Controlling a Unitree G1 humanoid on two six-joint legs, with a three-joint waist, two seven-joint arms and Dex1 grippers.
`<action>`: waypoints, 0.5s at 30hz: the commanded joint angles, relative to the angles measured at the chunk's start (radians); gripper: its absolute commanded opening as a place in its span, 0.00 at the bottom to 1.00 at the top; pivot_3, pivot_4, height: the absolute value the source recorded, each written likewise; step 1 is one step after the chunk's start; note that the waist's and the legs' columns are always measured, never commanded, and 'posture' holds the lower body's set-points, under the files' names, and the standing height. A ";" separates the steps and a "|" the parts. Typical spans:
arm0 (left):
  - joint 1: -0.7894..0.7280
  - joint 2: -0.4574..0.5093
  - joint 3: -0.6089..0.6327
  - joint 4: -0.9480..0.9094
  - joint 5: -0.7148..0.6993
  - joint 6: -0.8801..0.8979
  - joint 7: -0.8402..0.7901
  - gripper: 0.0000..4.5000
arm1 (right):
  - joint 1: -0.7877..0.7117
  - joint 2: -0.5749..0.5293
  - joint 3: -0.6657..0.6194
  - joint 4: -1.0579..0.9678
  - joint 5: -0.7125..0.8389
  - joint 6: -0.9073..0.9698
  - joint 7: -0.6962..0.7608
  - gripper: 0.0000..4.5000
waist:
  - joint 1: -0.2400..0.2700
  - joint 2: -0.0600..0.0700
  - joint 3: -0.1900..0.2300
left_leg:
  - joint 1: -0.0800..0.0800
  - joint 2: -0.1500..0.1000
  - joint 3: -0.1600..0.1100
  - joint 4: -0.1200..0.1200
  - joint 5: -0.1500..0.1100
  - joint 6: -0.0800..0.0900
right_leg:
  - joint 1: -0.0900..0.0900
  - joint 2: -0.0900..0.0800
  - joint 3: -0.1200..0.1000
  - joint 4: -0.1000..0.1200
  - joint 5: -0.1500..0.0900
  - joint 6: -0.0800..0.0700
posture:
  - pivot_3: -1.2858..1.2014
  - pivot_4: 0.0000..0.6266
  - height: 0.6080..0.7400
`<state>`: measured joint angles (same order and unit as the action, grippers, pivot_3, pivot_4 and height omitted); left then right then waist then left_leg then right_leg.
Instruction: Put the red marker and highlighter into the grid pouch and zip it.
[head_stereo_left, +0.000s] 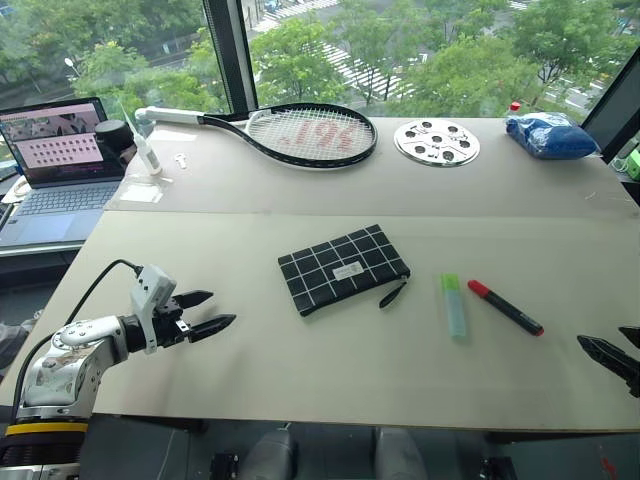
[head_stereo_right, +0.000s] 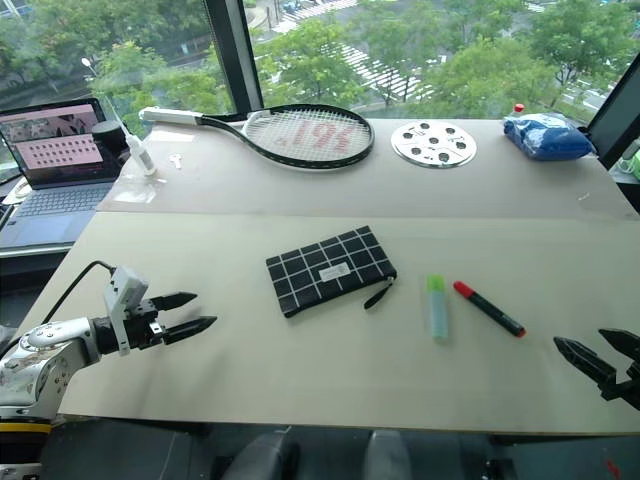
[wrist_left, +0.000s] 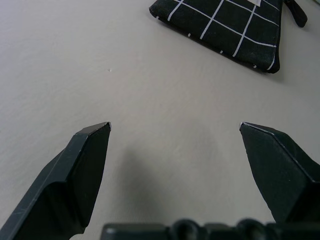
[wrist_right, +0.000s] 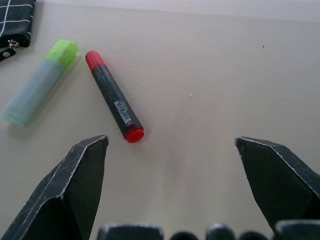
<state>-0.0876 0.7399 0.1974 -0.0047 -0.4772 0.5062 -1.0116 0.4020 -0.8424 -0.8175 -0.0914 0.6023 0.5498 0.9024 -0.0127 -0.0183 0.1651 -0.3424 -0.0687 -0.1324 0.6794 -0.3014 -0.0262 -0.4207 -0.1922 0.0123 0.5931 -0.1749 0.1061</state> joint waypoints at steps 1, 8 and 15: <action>-0.046 0.036 -0.010 -0.010 -0.025 0.054 -0.030 0.99 | -0.017 0.009 -0.011 -0.038 0.008 0.006 -0.022 1.00 | 0.000 0.000 0.000 | 0.000 0.000 0.000 0.000 0.000 0.000 | 0.000 0.000 0.000 0.000 0.000 0.000 | 0.52 0.24 1.00; -0.144 0.106 -0.126 0.049 0.081 0.006 -0.096 0.99 | -0.131 0.011 0.027 -0.096 0.084 0.058 -0.059 1.00 | 0.000 -0.001 0.001 | 0.000 0.001 0.000 0.000 0.000 0.000 | 0.000 0.001 0.000 0.000 0.000 0.000 | 0.52 0.24 1.00; -0.221 0.137 -0.241 0.085 0.259 -0.222 -0.119 1.00 | -0.272 -0.002 0.163 -0.234 0.179 0.141 -0.057 0.52 | -0.001 -0.002 0.001 | -0.001 0.004 0.000 0.000 0.000 0.000 | -0.001 0.005 0.001 -0.001 0.002 -0.004 | 0.52 0.24 1.00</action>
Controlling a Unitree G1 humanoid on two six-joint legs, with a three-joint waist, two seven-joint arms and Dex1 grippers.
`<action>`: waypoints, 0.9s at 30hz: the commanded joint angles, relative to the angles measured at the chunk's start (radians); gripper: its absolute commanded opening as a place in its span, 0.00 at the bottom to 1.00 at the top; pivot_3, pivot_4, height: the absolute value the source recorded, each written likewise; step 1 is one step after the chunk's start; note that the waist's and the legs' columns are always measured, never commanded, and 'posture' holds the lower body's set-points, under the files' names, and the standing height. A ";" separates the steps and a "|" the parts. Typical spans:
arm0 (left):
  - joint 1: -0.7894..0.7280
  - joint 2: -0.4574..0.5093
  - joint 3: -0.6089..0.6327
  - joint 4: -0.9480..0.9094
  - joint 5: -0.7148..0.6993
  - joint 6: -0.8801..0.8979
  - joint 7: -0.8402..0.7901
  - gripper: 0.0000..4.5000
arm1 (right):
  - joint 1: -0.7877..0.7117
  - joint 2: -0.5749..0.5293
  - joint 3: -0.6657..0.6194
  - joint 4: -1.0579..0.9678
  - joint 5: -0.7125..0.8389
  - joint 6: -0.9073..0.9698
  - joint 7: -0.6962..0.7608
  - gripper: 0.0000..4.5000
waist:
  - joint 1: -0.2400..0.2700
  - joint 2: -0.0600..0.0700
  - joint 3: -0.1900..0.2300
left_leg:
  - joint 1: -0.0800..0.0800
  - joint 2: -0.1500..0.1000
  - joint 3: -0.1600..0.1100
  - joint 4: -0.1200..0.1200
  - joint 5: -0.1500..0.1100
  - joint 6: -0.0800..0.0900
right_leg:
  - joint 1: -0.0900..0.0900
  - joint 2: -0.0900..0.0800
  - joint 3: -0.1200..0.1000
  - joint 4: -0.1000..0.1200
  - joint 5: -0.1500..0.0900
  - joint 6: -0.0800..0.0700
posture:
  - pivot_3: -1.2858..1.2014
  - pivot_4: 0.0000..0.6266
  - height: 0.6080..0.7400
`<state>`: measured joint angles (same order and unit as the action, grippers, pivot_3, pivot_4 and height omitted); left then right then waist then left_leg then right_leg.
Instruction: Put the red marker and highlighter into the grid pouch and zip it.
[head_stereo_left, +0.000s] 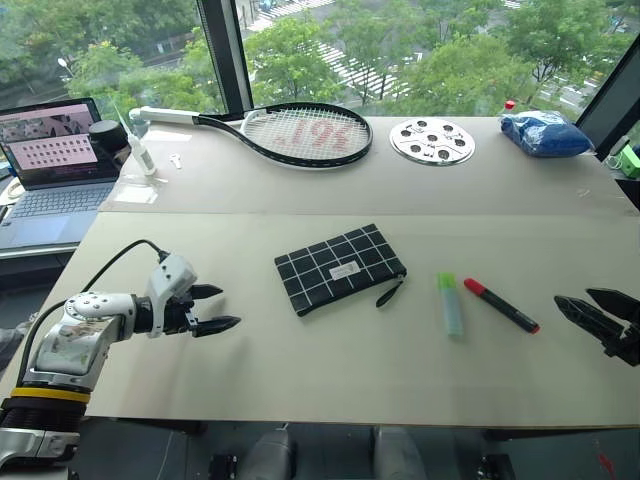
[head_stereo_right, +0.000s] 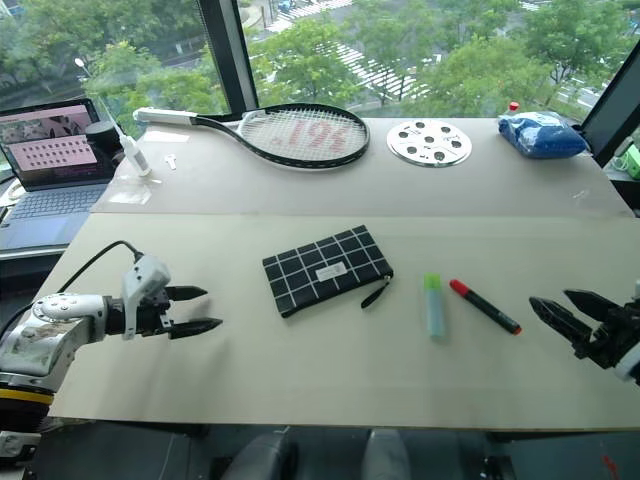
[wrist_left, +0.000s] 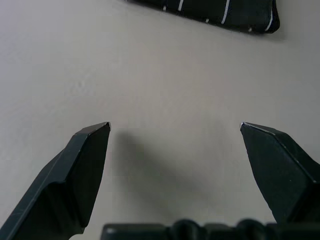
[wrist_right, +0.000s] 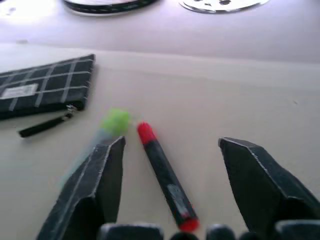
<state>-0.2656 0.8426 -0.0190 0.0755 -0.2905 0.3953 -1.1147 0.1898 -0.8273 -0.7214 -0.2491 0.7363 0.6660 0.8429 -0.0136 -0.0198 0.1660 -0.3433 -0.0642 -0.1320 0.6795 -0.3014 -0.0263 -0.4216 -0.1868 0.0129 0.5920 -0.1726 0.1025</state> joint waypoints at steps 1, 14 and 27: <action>-0.053 0.038 -0.039 0.018 0.095 -0.144 -0.022 1.00 | -0.089 -0.018 0.103 -0.083 0.039 0.025 -0.001 0.47 | 0.000 -0.001 0.000 | 0.000 0.001 0.000 0.000 0.000 0.000 | 0.000 0.002 0.000 0.000 0.000 0.000 | 0.52 0.24 1.00; -0.217 -0.019 -0.177 0.202 0.251 -0.420 -0.075 1.00 | -0.677 0.201 0.870 0.171 -0.448 -0.193 -0.124 0.01 | -0.001 -0.001 0.001 | -0.001 0.004 0.000 0.000 0.001 -0.002 | -0.003 0.005 0.000 0.001 0.004 -0.006 | 0.52 0.24 1.00; -0.272 -0.168 -0.202 0.435 0.300 -0.903 -0.050 1.00 | -0.903 0.317 1.065 0.646 -0.817 -0.439 -0.195 0.01 | -0.005 0.000 -0.001 | -0.003 0.003 0.000 0.000 0.005 -0.008 | -0.003 0.005 0.000 0.000 0.006 -0.009 | 0.52 0.24 1.00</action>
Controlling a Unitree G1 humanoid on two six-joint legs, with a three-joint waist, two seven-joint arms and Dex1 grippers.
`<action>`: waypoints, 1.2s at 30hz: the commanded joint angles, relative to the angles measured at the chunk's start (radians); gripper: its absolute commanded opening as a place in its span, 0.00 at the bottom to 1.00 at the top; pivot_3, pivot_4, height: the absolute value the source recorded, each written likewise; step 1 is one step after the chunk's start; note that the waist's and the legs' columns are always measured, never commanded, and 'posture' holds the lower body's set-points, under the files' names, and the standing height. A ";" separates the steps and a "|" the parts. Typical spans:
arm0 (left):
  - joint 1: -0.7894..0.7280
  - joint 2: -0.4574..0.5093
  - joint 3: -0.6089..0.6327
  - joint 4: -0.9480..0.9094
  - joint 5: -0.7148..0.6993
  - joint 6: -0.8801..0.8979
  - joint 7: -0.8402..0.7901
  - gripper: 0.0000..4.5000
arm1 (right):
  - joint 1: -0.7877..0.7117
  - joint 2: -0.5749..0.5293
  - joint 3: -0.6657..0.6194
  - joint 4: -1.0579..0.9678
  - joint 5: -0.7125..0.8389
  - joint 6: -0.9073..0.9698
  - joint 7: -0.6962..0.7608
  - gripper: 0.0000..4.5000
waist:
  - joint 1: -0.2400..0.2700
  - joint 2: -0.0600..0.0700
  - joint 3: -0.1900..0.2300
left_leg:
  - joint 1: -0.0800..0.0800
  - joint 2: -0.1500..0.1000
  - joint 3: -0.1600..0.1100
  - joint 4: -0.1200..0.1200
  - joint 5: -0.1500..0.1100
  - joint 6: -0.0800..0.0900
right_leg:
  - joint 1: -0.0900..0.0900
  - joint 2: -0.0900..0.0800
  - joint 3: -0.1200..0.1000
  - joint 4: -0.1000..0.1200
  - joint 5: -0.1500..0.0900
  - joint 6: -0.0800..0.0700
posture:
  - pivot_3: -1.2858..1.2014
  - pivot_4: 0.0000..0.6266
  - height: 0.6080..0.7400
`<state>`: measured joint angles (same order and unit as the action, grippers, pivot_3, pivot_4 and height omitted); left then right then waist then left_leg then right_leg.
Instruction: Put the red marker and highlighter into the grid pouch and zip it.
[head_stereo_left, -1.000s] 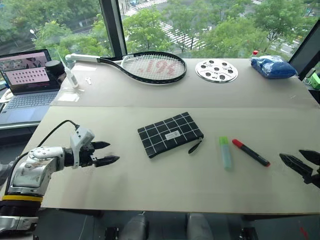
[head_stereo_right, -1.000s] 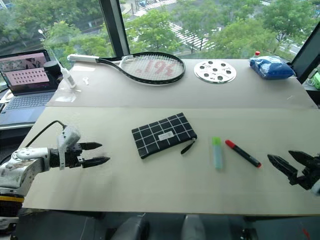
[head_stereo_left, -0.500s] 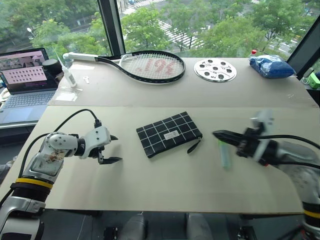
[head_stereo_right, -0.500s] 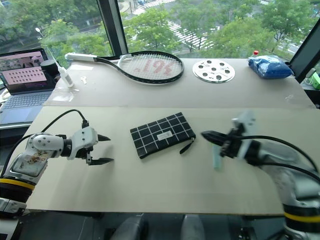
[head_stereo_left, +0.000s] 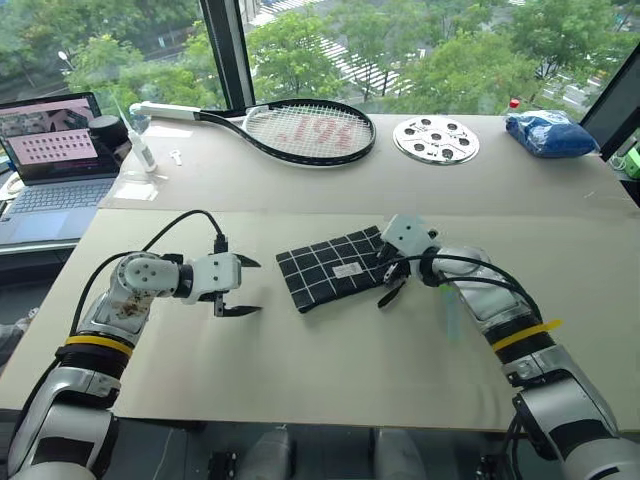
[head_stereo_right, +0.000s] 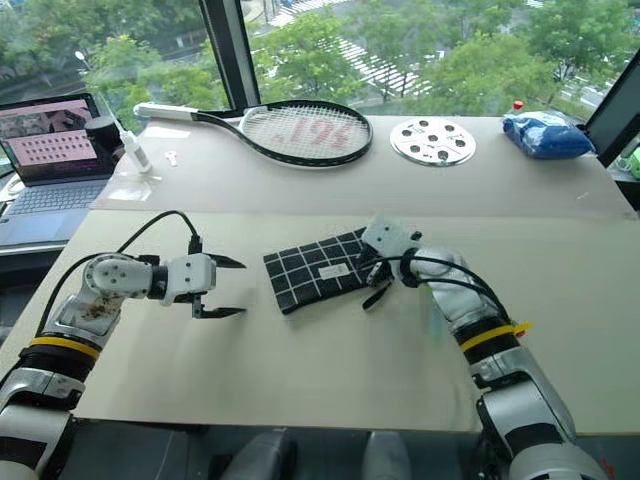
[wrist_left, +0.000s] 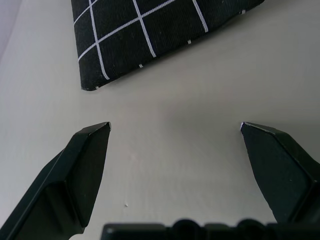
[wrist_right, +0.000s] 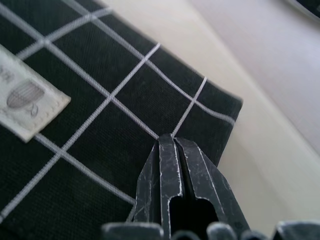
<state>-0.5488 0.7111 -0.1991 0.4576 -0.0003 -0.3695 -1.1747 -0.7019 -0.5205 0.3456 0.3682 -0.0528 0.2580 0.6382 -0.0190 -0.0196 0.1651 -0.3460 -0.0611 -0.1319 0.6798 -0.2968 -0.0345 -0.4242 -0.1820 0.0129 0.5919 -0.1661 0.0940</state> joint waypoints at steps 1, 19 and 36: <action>0.012 -0.055 -0.021 0.066 0.004 -0.182 0.014 1.00 | -0.012 0.015 -0.006 0.036 -0.033 -0.037 0.010 0.01 | 0.000 0.000 0.000 | 0.000 0.000 0.000 0.000 0.000 0.000 | 0.000 0.000 0.000 0.000 0.000 0.000 | 0.52 0.24 1.00; -0.127 -0.209 -0.058 0.502 0.148 -0.687 0.222 1.00 | 0.055 0.028 -0.046 -0.043 -0.057 -0.036 0.070 0.01 | -0.003 0.000 -0.003 | 0.003 0.000 0.000 0.000 -0.002 0.004 | 0.003 0.000 0.000 0.001 0.000 0.000 | 0.52 0.24 1.00; -0.131 -0.248 -0.140 0.500 0.175 -0.786 0.265 1.00 | 0.066 0.031 -0.063 -0.058 -0.070 -0.014 0.076 0.01 | -0.001 0.000 -0.004 | 0.003 0.000 0.000 0.000 -0.003 0.005 | 0.003 0.000 0.000 0.001 0.000 0.000 | 0.52 0.24 1.00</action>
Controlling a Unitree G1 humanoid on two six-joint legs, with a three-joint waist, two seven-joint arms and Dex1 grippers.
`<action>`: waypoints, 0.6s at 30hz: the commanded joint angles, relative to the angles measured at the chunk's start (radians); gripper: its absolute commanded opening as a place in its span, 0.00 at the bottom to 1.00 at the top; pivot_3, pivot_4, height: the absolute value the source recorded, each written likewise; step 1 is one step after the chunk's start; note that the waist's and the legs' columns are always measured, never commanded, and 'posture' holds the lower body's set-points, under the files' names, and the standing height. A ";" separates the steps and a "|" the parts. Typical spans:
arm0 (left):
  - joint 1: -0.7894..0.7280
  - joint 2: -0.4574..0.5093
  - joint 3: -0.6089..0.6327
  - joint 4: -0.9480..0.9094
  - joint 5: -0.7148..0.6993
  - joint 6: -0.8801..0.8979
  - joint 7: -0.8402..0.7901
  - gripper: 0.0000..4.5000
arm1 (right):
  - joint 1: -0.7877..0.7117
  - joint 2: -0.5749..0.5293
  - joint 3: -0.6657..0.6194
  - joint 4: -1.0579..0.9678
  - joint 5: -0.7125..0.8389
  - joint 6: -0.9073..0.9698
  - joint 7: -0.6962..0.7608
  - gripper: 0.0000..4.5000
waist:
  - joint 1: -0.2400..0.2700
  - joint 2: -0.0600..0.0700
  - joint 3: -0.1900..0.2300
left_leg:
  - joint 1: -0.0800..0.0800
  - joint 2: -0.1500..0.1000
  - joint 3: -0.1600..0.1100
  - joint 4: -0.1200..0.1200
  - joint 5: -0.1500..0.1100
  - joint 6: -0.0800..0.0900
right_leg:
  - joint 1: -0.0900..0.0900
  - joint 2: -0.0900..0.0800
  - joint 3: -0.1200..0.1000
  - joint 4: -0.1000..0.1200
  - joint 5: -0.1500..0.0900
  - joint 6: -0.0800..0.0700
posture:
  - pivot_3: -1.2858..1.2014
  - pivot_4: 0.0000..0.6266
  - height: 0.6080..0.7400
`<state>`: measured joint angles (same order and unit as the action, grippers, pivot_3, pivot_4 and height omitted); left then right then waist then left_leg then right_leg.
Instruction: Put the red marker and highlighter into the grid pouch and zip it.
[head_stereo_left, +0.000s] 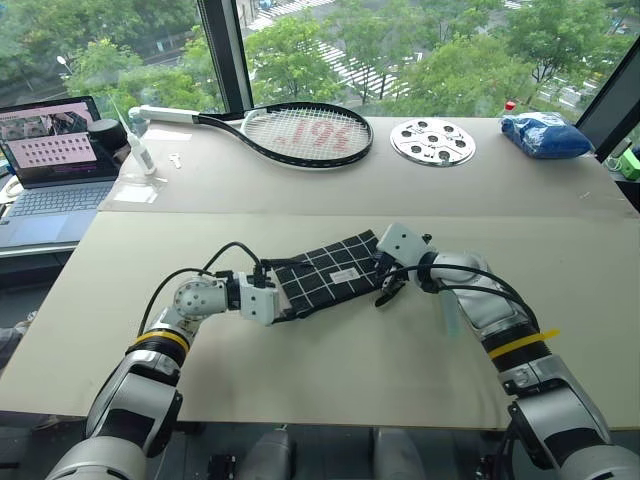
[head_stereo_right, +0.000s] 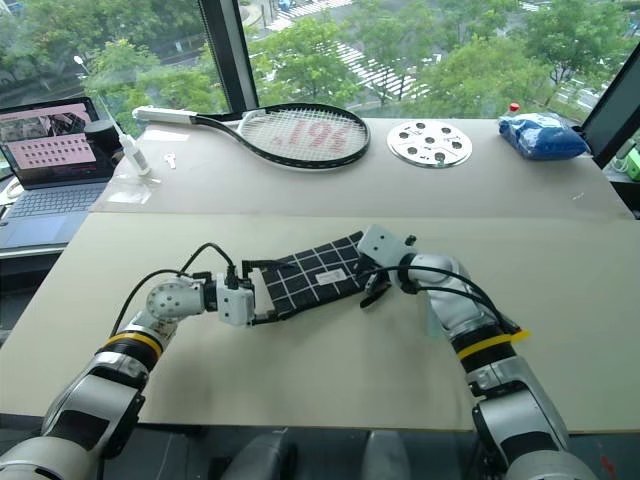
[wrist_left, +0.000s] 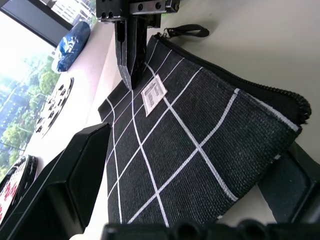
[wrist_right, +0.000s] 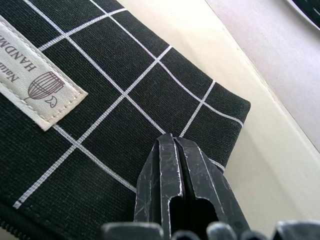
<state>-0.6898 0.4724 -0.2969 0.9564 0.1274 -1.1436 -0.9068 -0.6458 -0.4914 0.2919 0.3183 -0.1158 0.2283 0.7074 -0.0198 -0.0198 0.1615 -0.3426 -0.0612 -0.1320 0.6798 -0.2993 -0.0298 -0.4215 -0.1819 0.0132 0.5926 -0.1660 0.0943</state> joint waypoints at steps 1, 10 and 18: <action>0.009 -0.010 -0.044 0.002 0.050 -0.012 0.001 1.00 | 0.011 0.002 -0.010 -0.007 -0.007 0.016 0.006 0.01 | 0.000 0.000 0.000 | 0.000 0.000 0.000 0.000 0.000 0.000 | 0.000 0.000 0.000 0.000 0.000 0.000 | 0.52 0.24 1.00; 0.018 -0.020 -0.064 -0.016 0.059 0.016 0.018 0.88 | 0.010 0.007 -0.010 0.001 -0.015 0.013 0.001 0.00 | 0.001 0.000 0.000 | 0.000 0.000 0.000 0.000 0.000 0.000 | 0.000 0.000 0.000 0.000 0.000 0.000 | 0.52 0.24 1.00; 0.031 -0.041 -0.066 -0.070 0.018 0.073 0.009 0.26 | 0.006 0.008 -0.016 -0.001 -0.022 0.018 0.007 0.00 | 0.002 0.000 0.000 | 0.000 0.000 0.000 0.000 0.000 0.000 | 0.000 0.000 0.000 0.000 0.000 0.000 | 0.52 0.24 1.00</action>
<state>-0.6793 0.4452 -0.3386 0.9020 0.1426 -1.0915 -0.8842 -0.6458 -0.4844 0.2837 0.3190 -0.1346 0.2301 0.7099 -0.0182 -0.0196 0.1614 -0.3425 -0.0613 -0.1320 0.6799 -0.2993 -0.0298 -0.4213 -0.1819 0.0133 0.5927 -0.1661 0.0944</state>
